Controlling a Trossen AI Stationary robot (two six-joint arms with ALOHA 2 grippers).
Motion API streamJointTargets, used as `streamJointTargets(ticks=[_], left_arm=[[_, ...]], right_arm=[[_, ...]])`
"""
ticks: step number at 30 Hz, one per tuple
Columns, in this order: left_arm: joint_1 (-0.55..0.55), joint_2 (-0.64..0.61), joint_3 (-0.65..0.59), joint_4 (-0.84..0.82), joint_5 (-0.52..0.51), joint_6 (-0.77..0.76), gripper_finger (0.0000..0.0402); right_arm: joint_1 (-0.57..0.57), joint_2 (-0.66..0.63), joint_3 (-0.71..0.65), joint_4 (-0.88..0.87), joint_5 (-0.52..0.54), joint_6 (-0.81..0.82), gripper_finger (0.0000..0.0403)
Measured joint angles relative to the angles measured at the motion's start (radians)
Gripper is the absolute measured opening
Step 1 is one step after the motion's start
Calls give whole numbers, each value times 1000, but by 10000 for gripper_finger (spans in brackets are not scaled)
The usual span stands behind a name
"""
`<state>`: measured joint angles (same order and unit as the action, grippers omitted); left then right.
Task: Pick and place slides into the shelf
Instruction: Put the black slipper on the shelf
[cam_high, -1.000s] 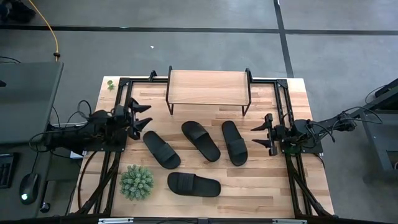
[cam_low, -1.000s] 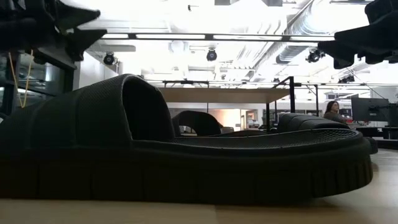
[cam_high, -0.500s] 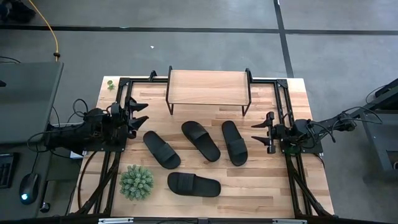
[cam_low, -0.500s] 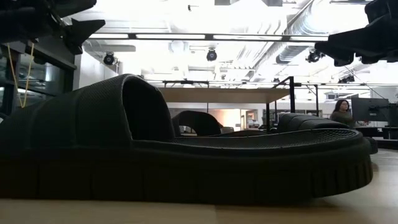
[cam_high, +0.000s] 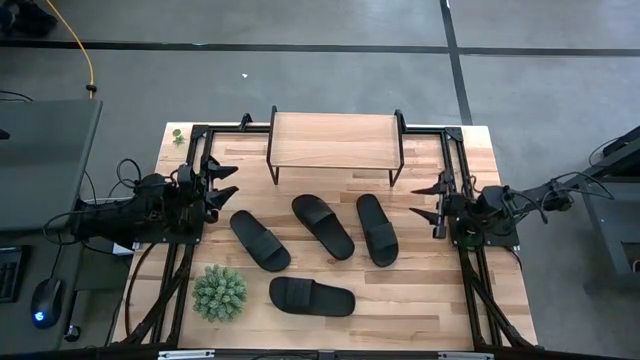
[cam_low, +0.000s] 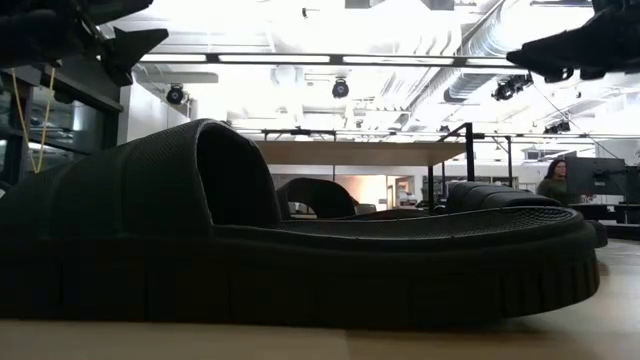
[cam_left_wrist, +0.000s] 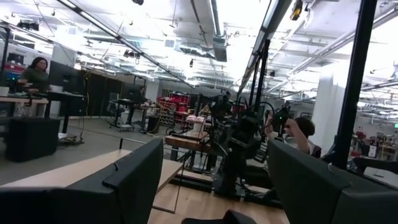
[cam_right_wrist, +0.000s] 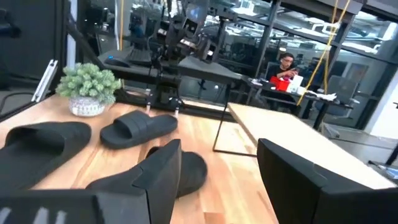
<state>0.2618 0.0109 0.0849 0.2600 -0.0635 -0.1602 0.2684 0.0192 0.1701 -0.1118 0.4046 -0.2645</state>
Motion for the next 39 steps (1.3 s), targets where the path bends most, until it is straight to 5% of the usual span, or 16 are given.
streamJointTargets(ticks=[10, 28, 33, 39], left_arm=[[0, 34, 93, -120, 0, -6, 271], [0, 409, 325, -159, 65, -149, 271], [0, 483, 370, -160, 159, -163, 271], [0, 512, 390, -158, 142, -163, 271]], right_arm=[[0, 218, 155, -30, 61, -80, 213], [1, 741, 563, -211, 153, -116, 225], [20, 866, 651, -252, 212, -122, 225], [107, 1015, 710, -272, 358, -140, 225]])
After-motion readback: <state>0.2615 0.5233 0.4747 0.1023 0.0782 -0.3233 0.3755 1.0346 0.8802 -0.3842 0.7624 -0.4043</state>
